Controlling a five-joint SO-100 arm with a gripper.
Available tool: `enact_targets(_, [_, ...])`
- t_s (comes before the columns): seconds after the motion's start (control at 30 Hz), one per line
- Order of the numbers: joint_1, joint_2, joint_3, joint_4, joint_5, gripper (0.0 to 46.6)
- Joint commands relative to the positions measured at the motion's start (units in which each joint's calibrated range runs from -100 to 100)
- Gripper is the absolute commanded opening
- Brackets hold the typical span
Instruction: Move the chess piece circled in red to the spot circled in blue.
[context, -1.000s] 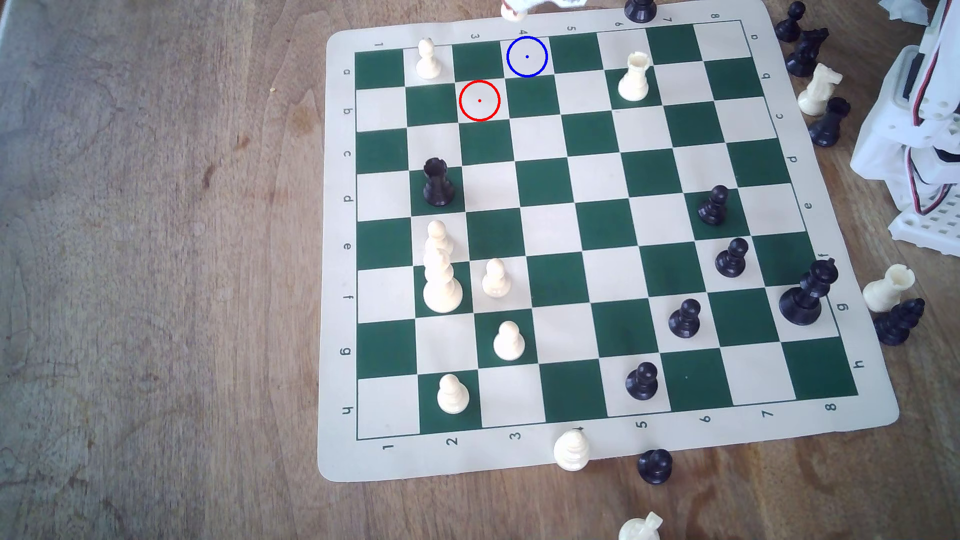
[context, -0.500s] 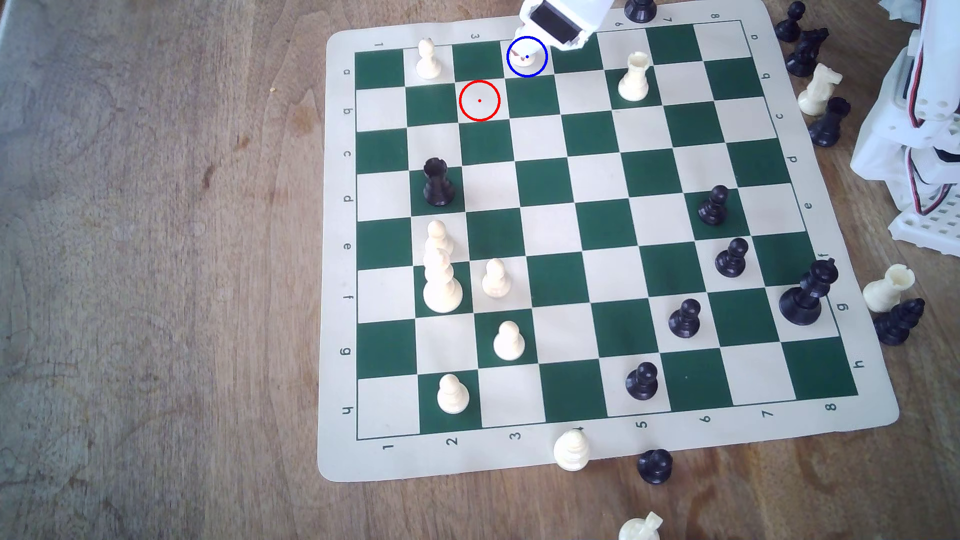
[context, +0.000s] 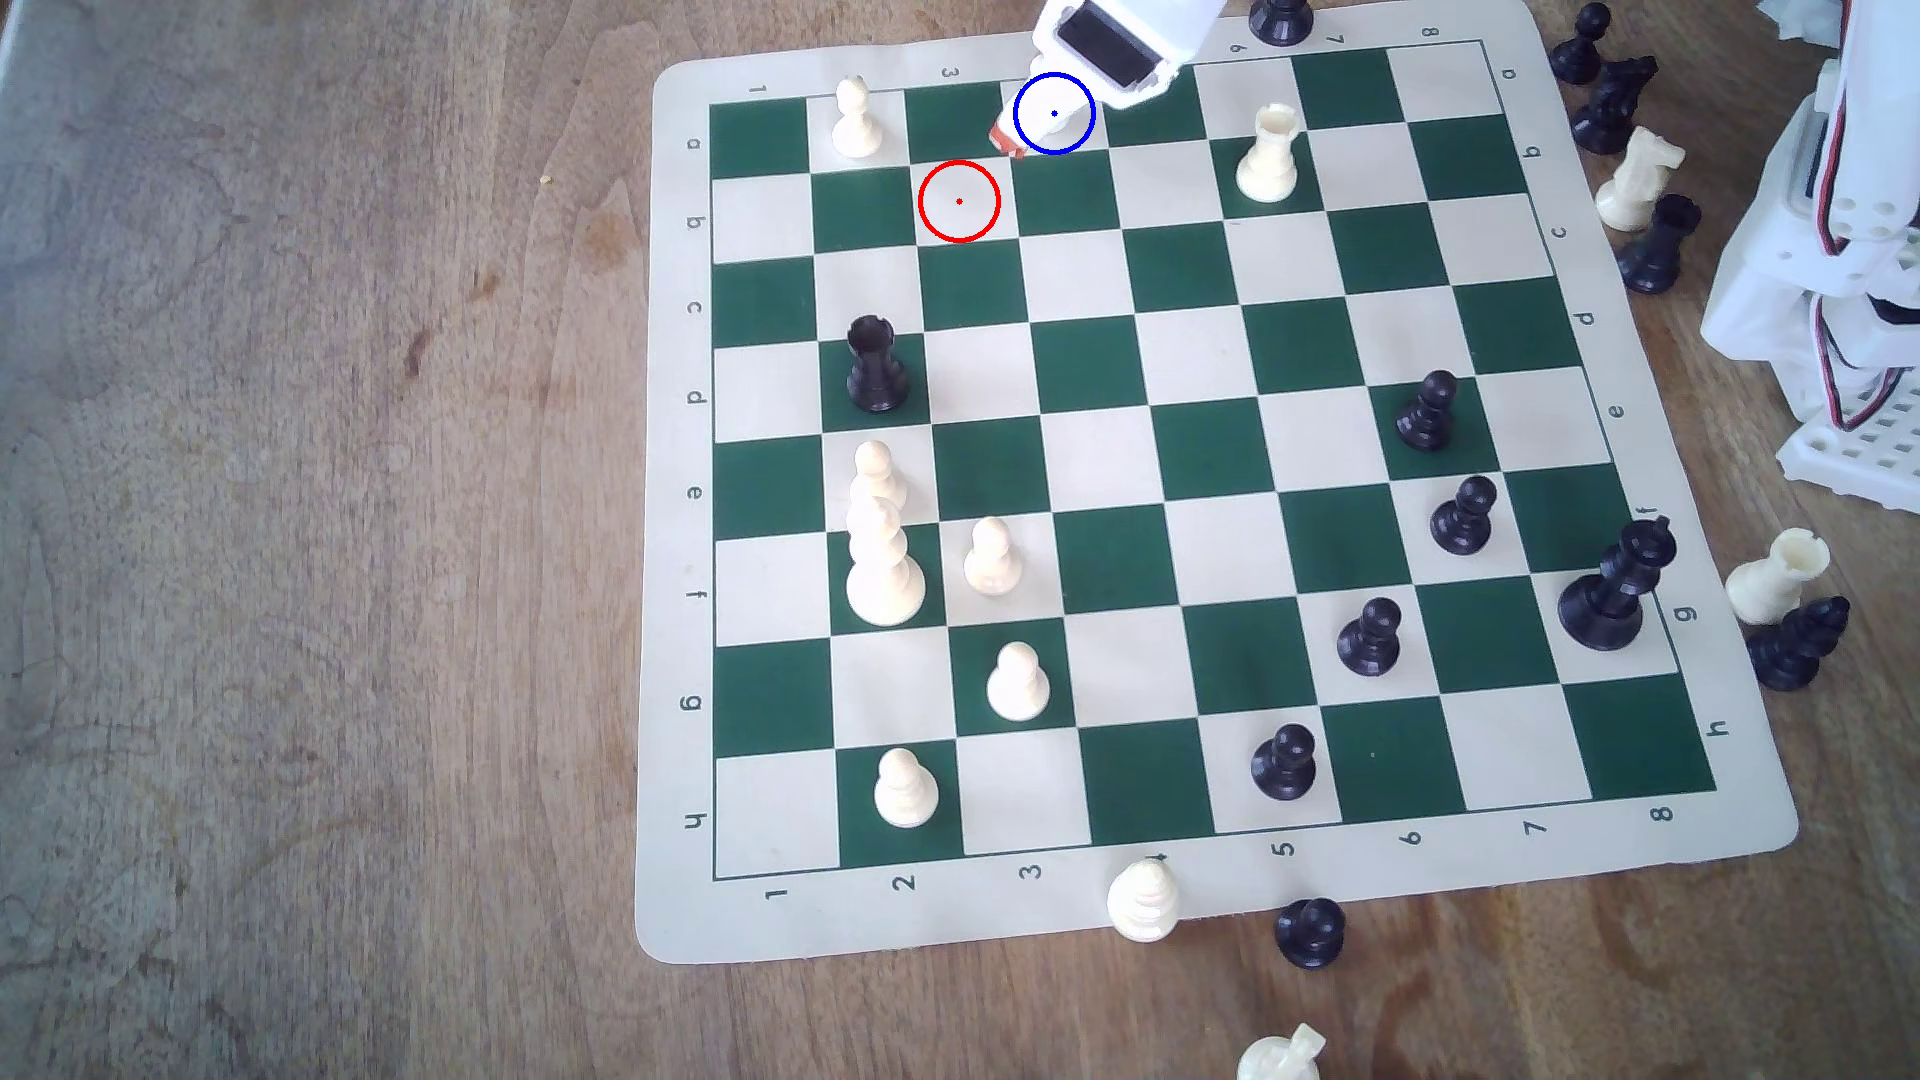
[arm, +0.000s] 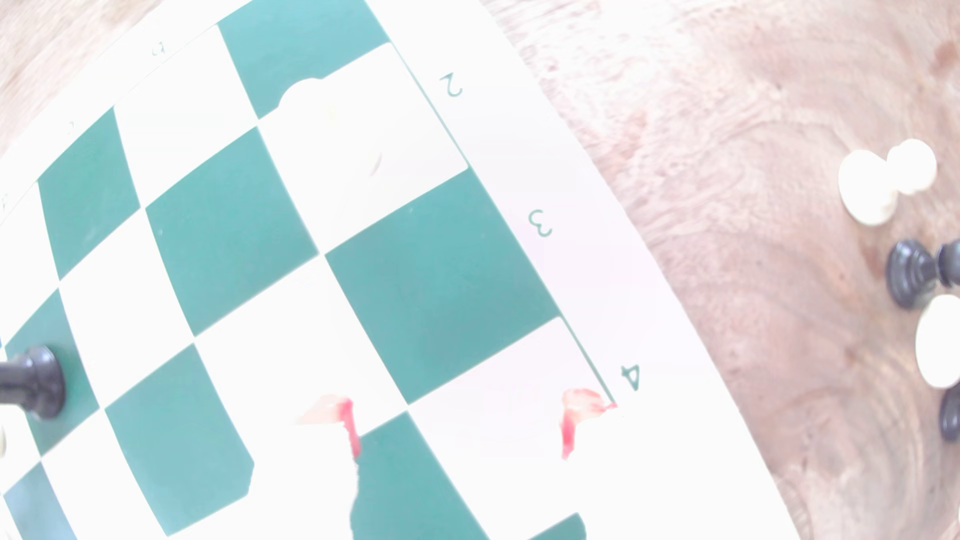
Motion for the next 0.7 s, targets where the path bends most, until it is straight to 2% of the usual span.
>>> enact_targets(0.0, [0.59, -2.58, -1.72, -1.00, 0.15, 24.0])
enact_targets(0.37, [1.06, -6.23, -1.53, -0.34, 0.39, 24.0])
enact_targets(0.67, [0.44, -23.81, 1.73, 5.72, 0.73, 23.9])
